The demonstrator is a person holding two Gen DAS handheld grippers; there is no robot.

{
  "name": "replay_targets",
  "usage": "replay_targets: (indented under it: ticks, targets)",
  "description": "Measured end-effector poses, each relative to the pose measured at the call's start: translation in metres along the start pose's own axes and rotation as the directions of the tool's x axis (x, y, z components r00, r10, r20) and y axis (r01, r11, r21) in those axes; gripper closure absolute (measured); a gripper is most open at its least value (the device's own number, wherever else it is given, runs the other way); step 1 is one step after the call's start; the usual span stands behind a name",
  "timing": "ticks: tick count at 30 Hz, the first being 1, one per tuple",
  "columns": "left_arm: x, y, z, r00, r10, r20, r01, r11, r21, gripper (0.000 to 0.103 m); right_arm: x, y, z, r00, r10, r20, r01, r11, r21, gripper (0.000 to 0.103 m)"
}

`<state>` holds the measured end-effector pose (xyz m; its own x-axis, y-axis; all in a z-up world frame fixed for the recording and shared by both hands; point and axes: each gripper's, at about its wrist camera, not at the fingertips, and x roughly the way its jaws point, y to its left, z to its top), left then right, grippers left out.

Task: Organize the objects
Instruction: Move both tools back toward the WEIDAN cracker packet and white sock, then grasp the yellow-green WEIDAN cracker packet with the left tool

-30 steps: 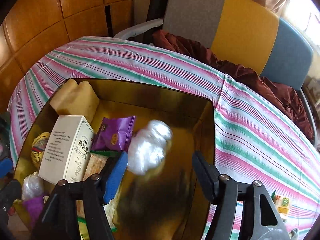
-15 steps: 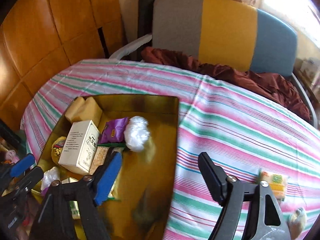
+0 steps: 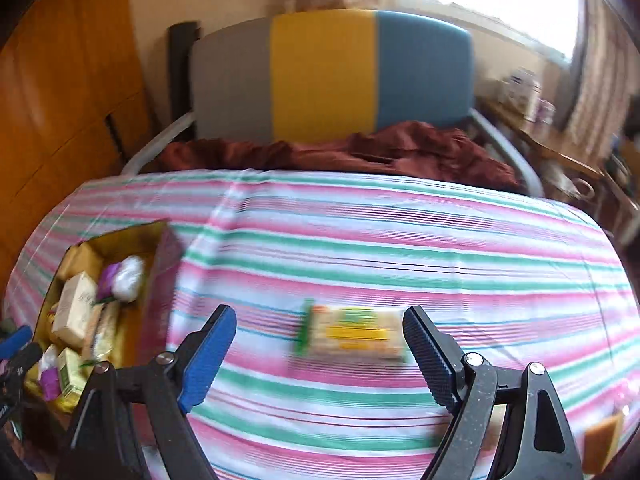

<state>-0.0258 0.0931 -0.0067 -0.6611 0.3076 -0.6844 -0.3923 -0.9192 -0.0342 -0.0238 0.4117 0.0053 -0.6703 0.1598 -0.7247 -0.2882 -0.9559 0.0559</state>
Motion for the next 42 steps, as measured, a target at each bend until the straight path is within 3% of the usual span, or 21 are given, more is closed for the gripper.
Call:
replay_targets:
  ticks: [4, 7, 9, 12, 18, 24, 30, 37, 39, 42]
  targets:
    - [0.004, -0.031, 0.011, 0.999, -0.05, -0.005, 0.05, 0.994, 0.093, 0.056, -0.004, -0.073, -0.003, 0.995, -0.102, 0.024, 0.095, 0.976, 0.197, 0.012]
    - [0.009, -0.056, 0.02, 0.996, -0.088, -0.011, 0.089, 0.984, 0.154, 0.05, -0.001, -0.122, -0.018, 0.987, -0.161, 0.012, 0.147, 0.925, 0.349, 0.012]
    - [0.016, -0.076, 0.026, 0.993, -0.116, -0.023, 0.118, 0.974, 0.192, 0.041, 0.003, -0.15, -0.03, 0.988, -0.152, -0.034, 0.15, 0.866, 0.476, 0.012]
    - [0.029, -0.11, 0.033, 0.987, -0.151, -0.058, 0.161, 0.948, 0.274, 0.037, -0.004, -0.172, -0.036, 0.994, -0.106, 0.008, 0.081, 0.801, 0.594, 0.012]
    - [0.072, -0.175, 0.041, 0.965, -0.193, -0.177, 0.254, 0.855, 0.452, 0.034, 0.002, -0.167, -0.036, 0.998, -0.055, -0.013, 0.052, 0.804, 0.592, 0.012]
    - [0.123, -0.212, 0.052, 0.942, -0.187, -0.278, 0.309, 0.803, 0.509, 0.021, 0.009, -0.169, -0.041, 1.0, -0.003, -0.031, 0.021, 0.796, 0.605, 0.011]
    - [0.162, -0.242, 0.055, 0.928, -0.152, -0.339, 0.34, 0.716, 0.61, 0.02, 0.019, -0.17, -0.045, 0.997, 0.048, -0.062, 0.0, 0.792, 0.61, 0.011]
    - [0.195, -0.26, 0.06, 0.92, -0.131, -0.37, 0.363, 0.641, 0.676, 0.017, 0.021, -0.17, -0.046, 0.994, 0.088, -0.058, -0.034, 0.791, 0.611, 0.011]
    - [0.203, -0.264, 0.06, 0.921, -0.126, -0.369, 0.362, 0.628, 0.689, 0.016, 0.022, -0.172, -0.046, 0.994, 0.096, -0.057, -0.04, 0.785, 0.618, 0.011]
    - [0.215, -0.268, 0.062, 0.913, -0.131, -0.386, 0.377, 0.631, 0.678, 0.016, 0.023, -0.173, -0.046, 0.993, 0.102, -0.057, -0.044, 0.78, 0.624, 0.011]
